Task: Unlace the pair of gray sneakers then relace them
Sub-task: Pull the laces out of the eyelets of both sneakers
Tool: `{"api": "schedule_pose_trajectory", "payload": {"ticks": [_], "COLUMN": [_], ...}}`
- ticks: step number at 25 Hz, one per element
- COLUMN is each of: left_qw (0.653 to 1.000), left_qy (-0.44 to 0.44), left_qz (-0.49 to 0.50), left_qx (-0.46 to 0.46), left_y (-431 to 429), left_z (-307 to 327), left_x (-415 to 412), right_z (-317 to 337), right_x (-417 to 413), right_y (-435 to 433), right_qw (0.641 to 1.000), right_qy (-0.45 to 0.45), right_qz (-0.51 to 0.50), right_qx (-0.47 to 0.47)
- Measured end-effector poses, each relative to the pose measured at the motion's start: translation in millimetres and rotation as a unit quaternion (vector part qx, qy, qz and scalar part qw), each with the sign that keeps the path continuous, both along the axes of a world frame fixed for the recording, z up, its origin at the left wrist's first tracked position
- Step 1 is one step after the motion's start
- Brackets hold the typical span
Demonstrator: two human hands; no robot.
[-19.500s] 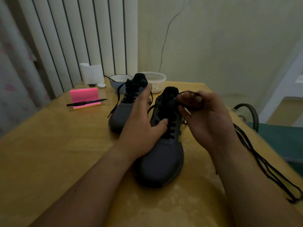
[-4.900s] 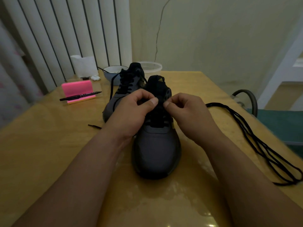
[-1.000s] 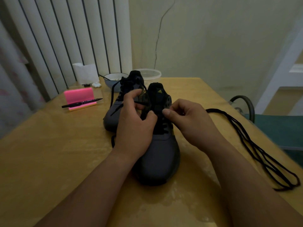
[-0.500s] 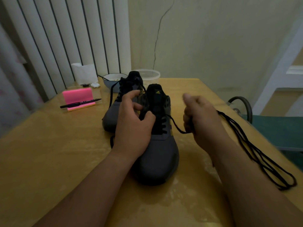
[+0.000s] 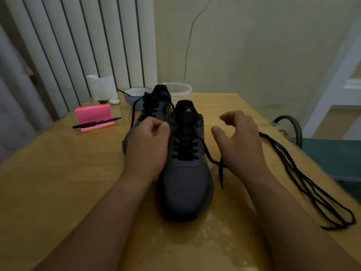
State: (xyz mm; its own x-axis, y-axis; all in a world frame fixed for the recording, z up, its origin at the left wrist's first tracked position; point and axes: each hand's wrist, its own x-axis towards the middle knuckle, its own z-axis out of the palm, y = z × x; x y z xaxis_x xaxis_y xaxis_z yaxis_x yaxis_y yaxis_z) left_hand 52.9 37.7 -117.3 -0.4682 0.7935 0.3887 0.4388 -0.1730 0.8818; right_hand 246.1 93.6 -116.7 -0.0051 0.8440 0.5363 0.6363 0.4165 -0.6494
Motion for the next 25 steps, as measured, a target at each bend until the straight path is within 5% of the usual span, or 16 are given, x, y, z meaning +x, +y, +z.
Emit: {"api": "schedule_pose_trajectory", "payload": {"ticks": [2, 6, 8, 15, 21, 25], "left_qw": [0.996, 0.972, 0.972, 0.970, 0.964, 0.954], "left_qy": [0.087, 0.230, 0.235, 0.242, 0.263, 0.298], "left_qz": [0.004, -0.025, -0.015, -0.013, 0.009, 0.015], "left_qx": [0.034, 0.043, -0.001, -0.015, -0.030, -0.018], "left_y": [-4, -8, -7, -6, -4, -6], "left_z": [2, -2, -1, -1, -2, -1], "left_x": [3, 10, 11, 12, 12, 10], "right_z": [3, 3, 2, 6, 2, -3], "right_x": [-2, -14, -16, -17, -12, -13], "right_y": [-4, -9, -7, -1, 6, 8], "right_qw": [0.998, 0.973, 0.975, 0.973, 0.899, 0.893], "right_qy": [0.028, 0.033, 0.006, 0.118, 0.304, 0.302], "right_qz": [0.043, 0.227, 0.219, 0.189, 0.257, 0.276], "right_qx": [0.034, -0.040, -0.026, -0.052, -0.181, -0.189]}}
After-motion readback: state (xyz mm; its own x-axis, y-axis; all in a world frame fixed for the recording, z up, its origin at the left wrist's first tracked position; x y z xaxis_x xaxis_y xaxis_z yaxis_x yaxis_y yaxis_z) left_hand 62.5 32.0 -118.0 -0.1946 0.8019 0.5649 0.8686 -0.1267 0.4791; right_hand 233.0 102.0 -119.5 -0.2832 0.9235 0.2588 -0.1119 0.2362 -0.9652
